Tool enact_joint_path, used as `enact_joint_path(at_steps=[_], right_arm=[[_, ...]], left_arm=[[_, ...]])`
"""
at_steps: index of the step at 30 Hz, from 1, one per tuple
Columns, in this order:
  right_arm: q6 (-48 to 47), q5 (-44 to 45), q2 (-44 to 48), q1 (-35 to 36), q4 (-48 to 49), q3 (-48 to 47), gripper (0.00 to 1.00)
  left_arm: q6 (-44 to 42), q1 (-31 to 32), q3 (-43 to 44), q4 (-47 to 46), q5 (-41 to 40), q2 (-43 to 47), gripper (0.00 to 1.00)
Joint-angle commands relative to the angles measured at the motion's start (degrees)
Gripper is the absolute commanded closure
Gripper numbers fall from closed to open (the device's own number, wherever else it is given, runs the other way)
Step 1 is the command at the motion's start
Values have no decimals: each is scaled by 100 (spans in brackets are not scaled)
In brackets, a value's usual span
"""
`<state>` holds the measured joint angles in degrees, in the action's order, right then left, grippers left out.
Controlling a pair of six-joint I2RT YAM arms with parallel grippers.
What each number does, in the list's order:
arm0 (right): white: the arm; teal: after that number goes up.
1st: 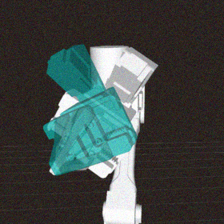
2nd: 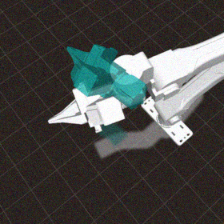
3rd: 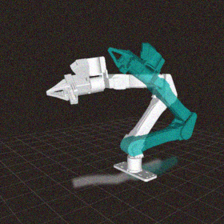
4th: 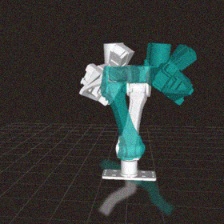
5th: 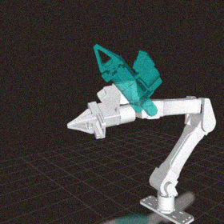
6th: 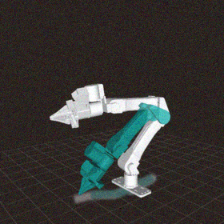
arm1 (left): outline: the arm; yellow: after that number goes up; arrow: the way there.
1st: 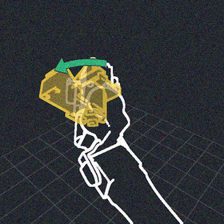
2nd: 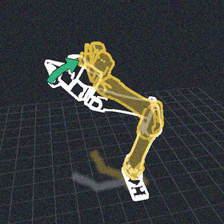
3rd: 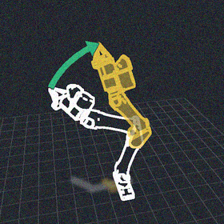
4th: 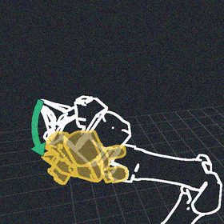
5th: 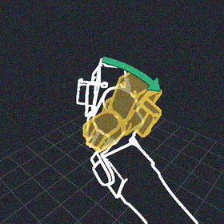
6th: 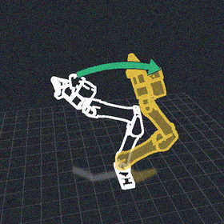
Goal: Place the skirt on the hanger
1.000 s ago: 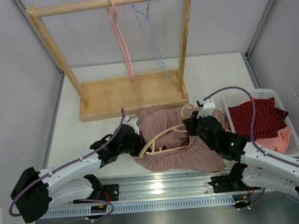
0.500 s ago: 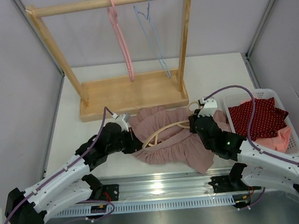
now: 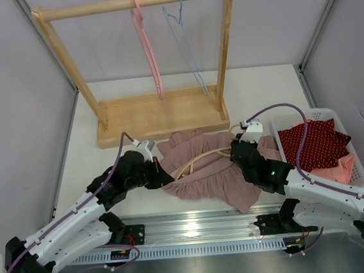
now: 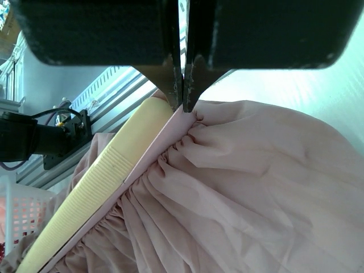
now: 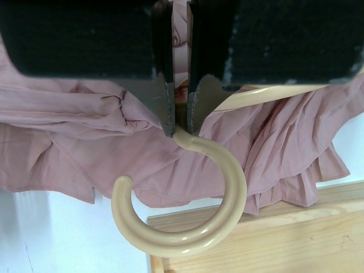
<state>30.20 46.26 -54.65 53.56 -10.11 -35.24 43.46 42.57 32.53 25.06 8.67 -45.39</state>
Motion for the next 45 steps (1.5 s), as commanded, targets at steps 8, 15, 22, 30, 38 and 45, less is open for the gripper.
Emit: enact_joint_path(at_steps=[8,15,22,30,38,45], right_arm=[[-180,1472,-221,-101,-422,-123,100],[-444,1808,-318,584,-141,-114,100],[-778,1877,-475,1306,61,-615,100],[-857,1272,-800,1526,53,-1510,100],[-1130,595,-1056,1376,-79,-2477,100],[-436,15,-1565,1561,-96,-2329,100]], left_arm=[[-251,-99,508,1001,-154,398,100],[-356,-108,1307,905,-208,49,100],[-646,-3,2520,658,-93,-892,100],[-848,410,3276,579,-84,-1596,100],[-1050,525,3865,834,-102,-1816,100],[-1252,621,4129,983,-259,-2026,100]])
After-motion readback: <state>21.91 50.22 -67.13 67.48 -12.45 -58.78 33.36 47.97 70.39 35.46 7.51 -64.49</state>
